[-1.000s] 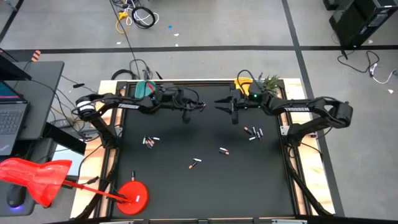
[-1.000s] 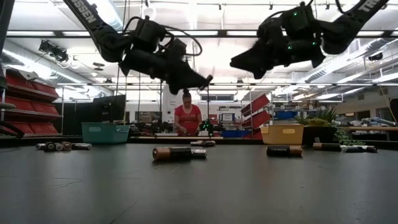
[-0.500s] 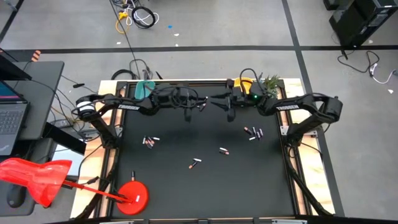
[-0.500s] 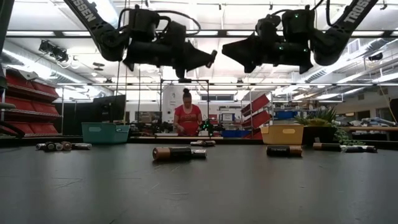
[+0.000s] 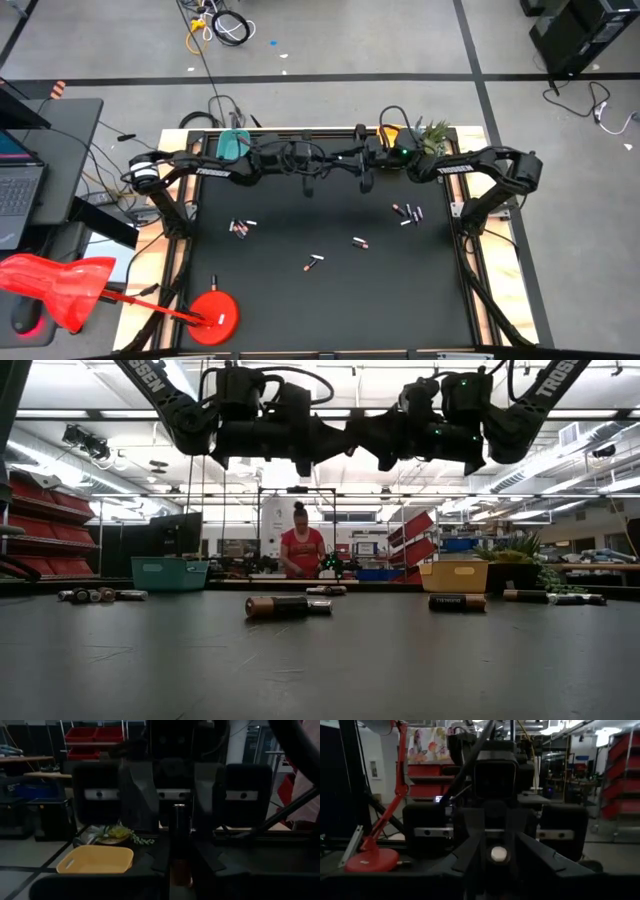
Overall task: Sort batteries
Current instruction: Put the black battery into the yellow bin
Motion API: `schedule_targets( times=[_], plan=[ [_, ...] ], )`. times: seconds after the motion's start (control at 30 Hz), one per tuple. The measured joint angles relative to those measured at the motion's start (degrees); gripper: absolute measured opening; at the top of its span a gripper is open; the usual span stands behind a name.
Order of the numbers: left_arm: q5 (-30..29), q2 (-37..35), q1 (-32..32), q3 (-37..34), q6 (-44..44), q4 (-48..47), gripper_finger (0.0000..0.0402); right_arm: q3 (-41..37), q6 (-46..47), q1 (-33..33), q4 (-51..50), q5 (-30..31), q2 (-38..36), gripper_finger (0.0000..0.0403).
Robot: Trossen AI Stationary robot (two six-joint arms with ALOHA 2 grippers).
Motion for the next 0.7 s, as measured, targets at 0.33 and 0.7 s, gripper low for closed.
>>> schedule_targets(
  times=[0.33, 0.7],
  plan=[
    [-2.2, 0.0, -0.1, 0.0, -0.3, -0.6, 0.0059, 0.0, -1.6, -0.1, -3.9, 1.1, -0.2, 0.0053],
    [-17.8, -0.9, 0.1, -0.1, 6.0, -12.5, 0.0207, -0.1, -8.1, -4.7, -30.1, 23.6, -10.3, 0.0053]
  ],
)
